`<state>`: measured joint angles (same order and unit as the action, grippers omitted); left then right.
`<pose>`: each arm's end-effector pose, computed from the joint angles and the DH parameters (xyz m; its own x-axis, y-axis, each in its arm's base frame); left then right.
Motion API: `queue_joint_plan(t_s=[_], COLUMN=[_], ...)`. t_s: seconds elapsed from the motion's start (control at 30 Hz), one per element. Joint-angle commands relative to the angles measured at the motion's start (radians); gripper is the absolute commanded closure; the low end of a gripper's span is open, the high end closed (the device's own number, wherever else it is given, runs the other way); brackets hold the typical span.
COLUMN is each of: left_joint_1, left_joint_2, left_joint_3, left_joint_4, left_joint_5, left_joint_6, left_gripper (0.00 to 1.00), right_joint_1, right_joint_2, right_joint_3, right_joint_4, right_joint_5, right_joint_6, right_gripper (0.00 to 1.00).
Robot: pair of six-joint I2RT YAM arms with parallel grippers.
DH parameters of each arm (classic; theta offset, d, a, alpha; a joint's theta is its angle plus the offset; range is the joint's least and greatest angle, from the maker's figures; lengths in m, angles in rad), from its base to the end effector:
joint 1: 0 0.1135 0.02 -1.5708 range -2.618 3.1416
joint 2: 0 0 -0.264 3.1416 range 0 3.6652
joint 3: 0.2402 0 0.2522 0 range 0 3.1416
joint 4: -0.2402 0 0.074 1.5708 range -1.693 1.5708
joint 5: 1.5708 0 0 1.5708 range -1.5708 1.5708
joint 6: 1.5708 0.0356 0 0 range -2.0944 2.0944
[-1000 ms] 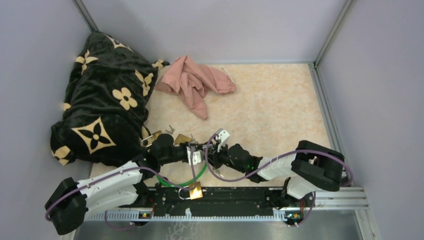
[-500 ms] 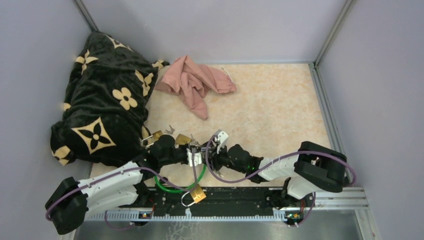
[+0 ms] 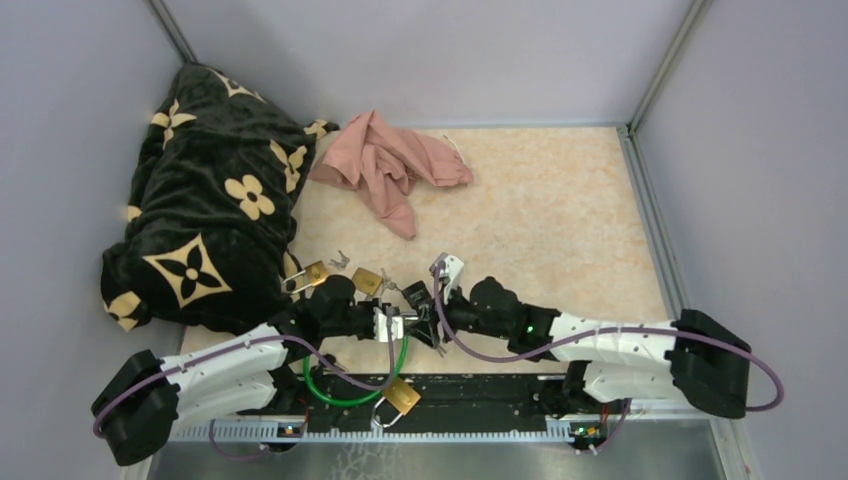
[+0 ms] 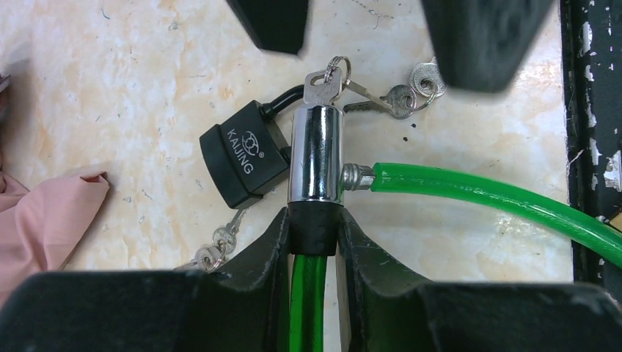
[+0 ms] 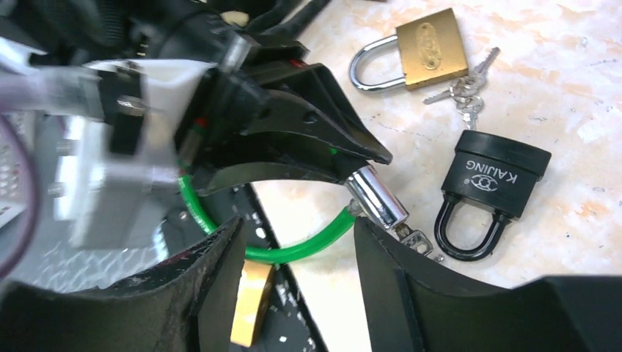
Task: Lock with the key
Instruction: Lock the lock.
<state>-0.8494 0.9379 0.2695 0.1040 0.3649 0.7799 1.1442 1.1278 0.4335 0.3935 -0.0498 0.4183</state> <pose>0.1119 -0.1465 0.1643 0.3821 0.5602 -0.7349 0.8887 -0.0048 0.4584 0.0969 0.2175 0.2089 -0.4894 -0.0962 -0.8668 -0.7990 0.4477 0.4015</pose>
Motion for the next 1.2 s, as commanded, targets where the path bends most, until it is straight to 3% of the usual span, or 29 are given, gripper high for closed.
queue_joint_plan(t_s=[0.0, 0.03, 0.1, 0.17, 0.33, 0.47, 0.9, 1.17], left_joint_1=[-0.008, -0.007, -0.008, -0.008, -0.007, -0.007, -0.007, -0.007], left_joint_2=[0.005, 0.006, 0.006, 0.004, 0.003, 0.002, -0.005, -0.004], left_joint_3=[-0.009, -0.009, -0.009, -0.007, -0.003, 0.001, 0.007, 0.006], left_joint_4=[-0.015, -0.015, -0.014, -0.012, -0.014, -0.016, -0.021, -0.023], left_joint_5=[0.04, 0.042, 0.045, 0.043, 0.043, 0.044, 0.048, 0.049], left_joint_6=[0.022, 0.022, 0.021, 0.021, 0.022, 0.02, 0.015, 0.016], left_gripper=[1.0, 1.0, 1.0, 1.0, 1.0, 1.0, 1.0, 1.0], right_joint_1=[-0.104, -0.159, -0.257, -0.327, -0.48, -0.485, -0.485, -0.484], right_joint_2=[-0.114, -0.119, -0.11, -0.08, 0.065, 0.199, 0.426, 0.484], right_joint_3=[0.099, 0.104, 0.099, 0.094, 0.09, 0.081, 0.03, -0.003], right_joint_4=[-0.222, -0.255, -0.292, -0.29, -0.134, 0.05, 0.268, 0.398], right_joint_5=[-0.189, -0.268, -0.348, -0.403, -0.575, -0.731, -0.816, -0.849], right_joint_6=[-0.021, -0.023, -0.037, -0.042, 0.124, 0.263, 0.318, 0.367], right_gripper=[0.41, 0.38, 0.06, 0.03, 0.31, 0.42, 0.49, 0.57])
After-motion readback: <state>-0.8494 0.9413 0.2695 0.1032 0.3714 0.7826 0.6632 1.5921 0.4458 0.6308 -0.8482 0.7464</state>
